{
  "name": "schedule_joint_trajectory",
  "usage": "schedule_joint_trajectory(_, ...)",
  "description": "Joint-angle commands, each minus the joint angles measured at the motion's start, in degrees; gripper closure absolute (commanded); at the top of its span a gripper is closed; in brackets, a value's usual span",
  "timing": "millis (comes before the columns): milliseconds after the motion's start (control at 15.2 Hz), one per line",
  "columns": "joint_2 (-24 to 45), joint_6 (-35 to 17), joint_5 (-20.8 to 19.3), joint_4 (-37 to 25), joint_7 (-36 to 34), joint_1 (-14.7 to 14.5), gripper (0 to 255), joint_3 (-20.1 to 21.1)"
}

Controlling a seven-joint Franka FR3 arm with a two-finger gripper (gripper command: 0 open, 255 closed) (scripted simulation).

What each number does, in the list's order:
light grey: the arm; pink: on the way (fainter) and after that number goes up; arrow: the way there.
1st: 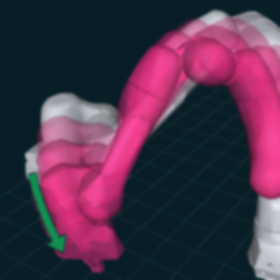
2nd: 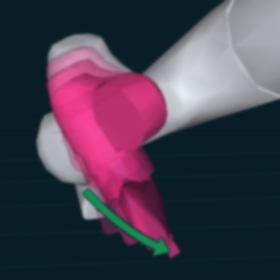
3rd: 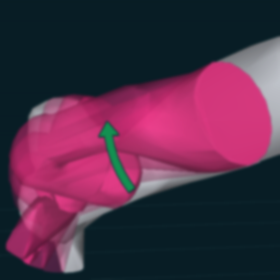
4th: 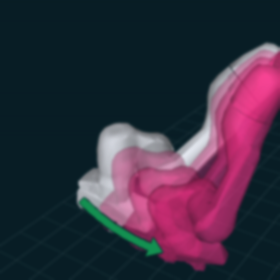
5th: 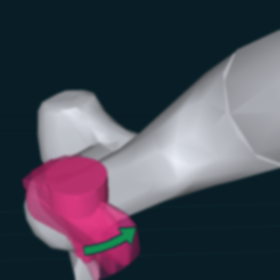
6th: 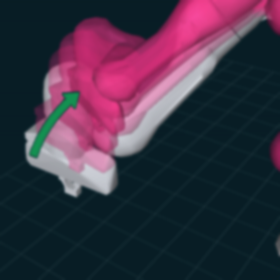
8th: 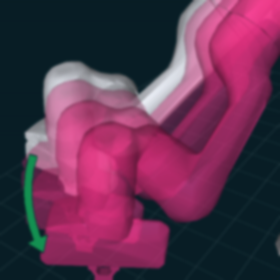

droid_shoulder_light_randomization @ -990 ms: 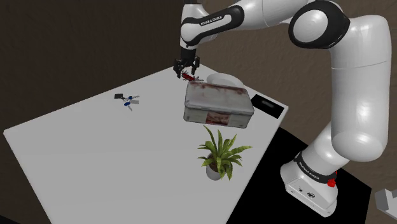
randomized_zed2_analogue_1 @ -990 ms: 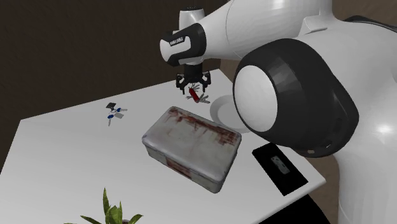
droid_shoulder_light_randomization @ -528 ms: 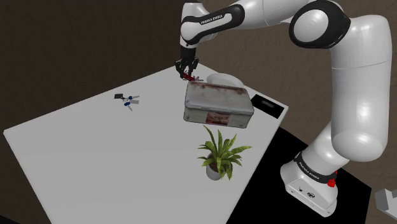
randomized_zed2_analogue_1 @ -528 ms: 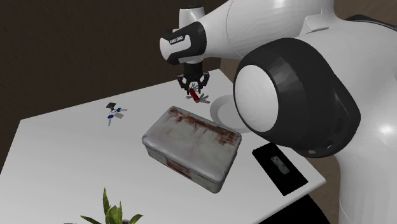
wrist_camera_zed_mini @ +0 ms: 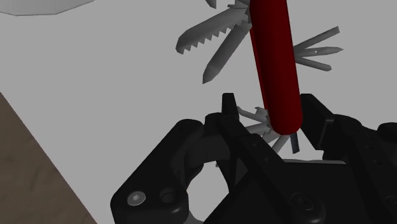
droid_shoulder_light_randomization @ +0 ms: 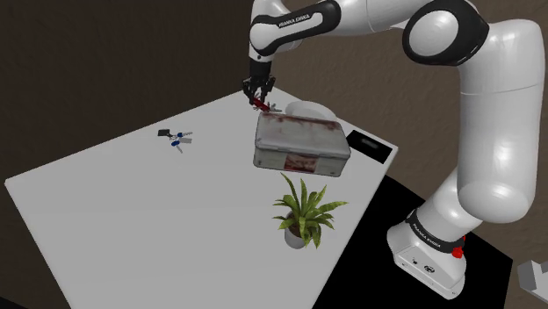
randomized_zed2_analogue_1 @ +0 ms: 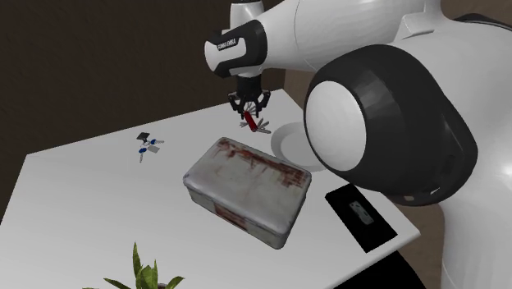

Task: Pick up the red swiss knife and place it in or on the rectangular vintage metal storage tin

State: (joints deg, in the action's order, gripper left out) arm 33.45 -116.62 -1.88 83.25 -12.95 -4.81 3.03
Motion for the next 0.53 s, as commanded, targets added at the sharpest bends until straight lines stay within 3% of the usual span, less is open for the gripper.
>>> schedule_joint_trajectory(0, -0.42, 1.31, 0.04, -0.87, 0.06, 0.03, 255, 0.01)
schedule_joint_trajectory(462, -1.94, 5.86, 0.14, -3.9, 0.13, 0.02, 255, 0.07)
